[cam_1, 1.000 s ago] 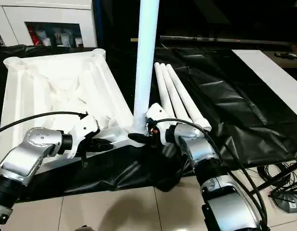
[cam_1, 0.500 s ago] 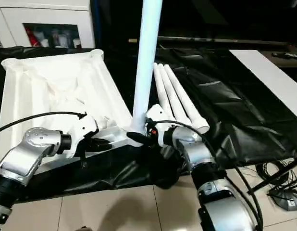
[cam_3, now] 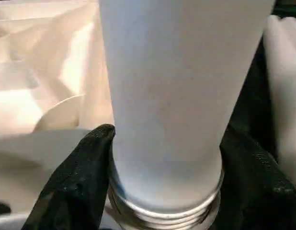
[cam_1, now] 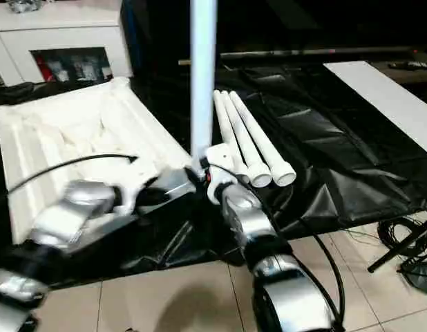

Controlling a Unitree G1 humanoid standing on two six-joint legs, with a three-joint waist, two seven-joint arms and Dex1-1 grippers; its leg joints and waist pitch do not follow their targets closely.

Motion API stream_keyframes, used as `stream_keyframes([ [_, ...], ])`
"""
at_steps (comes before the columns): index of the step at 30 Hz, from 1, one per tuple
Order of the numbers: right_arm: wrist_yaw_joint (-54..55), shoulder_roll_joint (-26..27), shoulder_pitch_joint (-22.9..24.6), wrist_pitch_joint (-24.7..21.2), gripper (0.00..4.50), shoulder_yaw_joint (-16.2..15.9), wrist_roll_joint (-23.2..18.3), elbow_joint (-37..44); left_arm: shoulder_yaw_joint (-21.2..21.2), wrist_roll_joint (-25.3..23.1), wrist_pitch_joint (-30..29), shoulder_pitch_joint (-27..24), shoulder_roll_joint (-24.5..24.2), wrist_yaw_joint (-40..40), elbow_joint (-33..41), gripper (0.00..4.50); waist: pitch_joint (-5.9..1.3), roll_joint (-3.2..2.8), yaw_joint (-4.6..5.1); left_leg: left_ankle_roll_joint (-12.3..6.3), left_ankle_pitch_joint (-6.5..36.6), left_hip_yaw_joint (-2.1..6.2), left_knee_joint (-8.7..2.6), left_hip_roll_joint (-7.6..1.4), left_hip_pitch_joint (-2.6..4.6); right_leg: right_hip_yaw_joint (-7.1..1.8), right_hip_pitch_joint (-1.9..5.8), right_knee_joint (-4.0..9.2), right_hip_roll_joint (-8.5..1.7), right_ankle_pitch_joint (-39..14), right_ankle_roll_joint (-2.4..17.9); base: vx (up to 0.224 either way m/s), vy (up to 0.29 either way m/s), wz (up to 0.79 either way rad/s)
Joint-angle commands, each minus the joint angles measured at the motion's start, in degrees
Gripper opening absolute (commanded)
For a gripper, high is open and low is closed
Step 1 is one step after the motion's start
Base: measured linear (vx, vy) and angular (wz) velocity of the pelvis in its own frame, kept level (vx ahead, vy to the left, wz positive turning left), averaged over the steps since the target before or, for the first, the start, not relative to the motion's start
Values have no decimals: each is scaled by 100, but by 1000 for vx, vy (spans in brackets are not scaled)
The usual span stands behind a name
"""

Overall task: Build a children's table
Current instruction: Rotate leg to tighten

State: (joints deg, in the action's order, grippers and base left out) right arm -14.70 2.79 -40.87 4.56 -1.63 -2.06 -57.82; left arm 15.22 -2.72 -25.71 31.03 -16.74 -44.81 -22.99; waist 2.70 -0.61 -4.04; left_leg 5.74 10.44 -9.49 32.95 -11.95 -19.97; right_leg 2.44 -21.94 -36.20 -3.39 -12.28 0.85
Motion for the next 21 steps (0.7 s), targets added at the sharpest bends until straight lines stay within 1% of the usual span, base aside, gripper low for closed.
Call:
stream_keyframes([
  [1,115,185,-7,-233,274,-81,78,-394,134,6,-112,58,275,242,-92,0,-291,-63,-24,140,1565,21,-399,-83,19,-238,169,536,-396,-1436,1069,0,0,0],
  [2,126,213,-39,-225,274,-91,87,-414,112,9,-111,74,336,309,-105,0,-293,-65,-20,127,1568,17,-397,-83,18,-241,162,536,-395,-1396,1072,0,0,0],
  [3,151,247,-104,-181,274,-117,135,-469,94,4,-84,86,402,371,-116,0,-299,-20,-27,98,1525,14,-400,-82,3,-238,176,537,-389,-1319,1054,0,0,0],
  [4,167,264,-142,-148,274,-130,167,-505,89,-5,-59,89,426,390,-123,0,-300,-37,-35,93,1497,16,-400,-81,-3,-241,175,523,-393,-1279,1060,0,0,0],
  [5,136,273,-170,-109,274,-128,173,-539,88,4,-52,72,426,362,-103,0,-296,-2,-29,72,1467,11,-405,-82,-12,-237,179,530,-391,-1261,1041,0,0,0],
  [6,136,273,-170,-109,274,-128,173,-539,88,4,-52,72,426,362,-103,0,-302,-27,-45,58,1425,13,-400,-85,-10,-241,175,519,-401,-1208,1041,0,0,0],
  [7,142,288,-207,-61,309,-113,183,-604,83,3,-53,66,434,352,-102,0,-297,-29,-43,50,1423,14,-407,-86,-17,-238,176,520,-398,-1199,1030,0,0,0],
  [8,79,282,-237,5,330,-69,149,-644,84,-8,-27,36,396,319,-86,0,-296,-6,-36,45,1438,7,-406,-86,-16,-239,170,525,-395,-1217,1029,0,0,0],
  [9,-21,270,-263,80,344,-28,107,-658,85,-21,3,3,346,284,-72,0,-293,-17,-38,42,1466,8,-406,-83,-12,-242,167,527,-400,-1274,1026,0,0,0],
  [12,-82,260,-302,171,353,-1,84,-696,88,-35,35,-22,305,278,-63,0,-289,-23,-35,27,1503,11,-415,-89,-18,-245,164,535,-405,-1326,1010,0,0,0],
  [13,-164,230,-338,244,377,5,67,-709,87,-27,39,-64,255,246,-25,0,-283,17,-27,23,1518,4,-418,-91,-13,-245,156,545,-400,-1371,1004,0,0,0],
  [14,-239,158,-377,316,377,-10,92,-701,86,4,84,-124,180,157,34,0,-290,49,-35,16,1521,9,-418,-97,-17,-243,166,538,-419,-1409,1005,0,0,0],
  [15,-247,150,-380,321,387,-12,95,-698,85,8,85,-129,173,149,39,0,-288,12,-36,10,1499,14,-425,-96,-27,-243,167,537,-419,-1463,985,0,0,0],
  [16,-509,-15,-386,358,399,-55,111,-575,99,59,222,-225,20,-69,139,0,-294,61,-31,-15,1457,13,-420,-102,-30,-243,171,538,-417,-1397,977,0,0,0],
  [17,-646,-86,-376,362,399,-68,103,-511,111,74,317,-259,-46,-172,172,0,-295,59,-23,-40,1393,8,-418,-102,-42,-251,182,521,-413,-1301,997,0,0,0],
  [18,-963,-208,-322,323,399,-118,76,-348,116,93,335,-297,-145,-297,211,0,-328,69,-53,-86,1152,-1,-388,-106,-34,-250,202,485,-409,-931,1046,0,0,0],
  [19,-1176,-289,-285,296,399,-152,59,-240,118,105,337,-320,-209,-375,235,0,-343,56,-46,-170,869,-13,-365,-98,-66,-246,206,427,-390,-413,1153,0,0,0],
  [20,-1437,-386,-224,261,399,-210,43,-89,120,127,359,-343,-284,-485,249,0,-353,57,-58,-201,746,-20,-352,-102,-62,-241,210,406,-387,-186,1193,0,0,0],
  [21,-1652,-459,-177,239,399,-247,34,11,118,139,356,-364,-339,-556,263,0,-383,75,-68,-323,414,-32,-305,-88,-83,-240,232,338,-368,390,1267,0,0,0],
])
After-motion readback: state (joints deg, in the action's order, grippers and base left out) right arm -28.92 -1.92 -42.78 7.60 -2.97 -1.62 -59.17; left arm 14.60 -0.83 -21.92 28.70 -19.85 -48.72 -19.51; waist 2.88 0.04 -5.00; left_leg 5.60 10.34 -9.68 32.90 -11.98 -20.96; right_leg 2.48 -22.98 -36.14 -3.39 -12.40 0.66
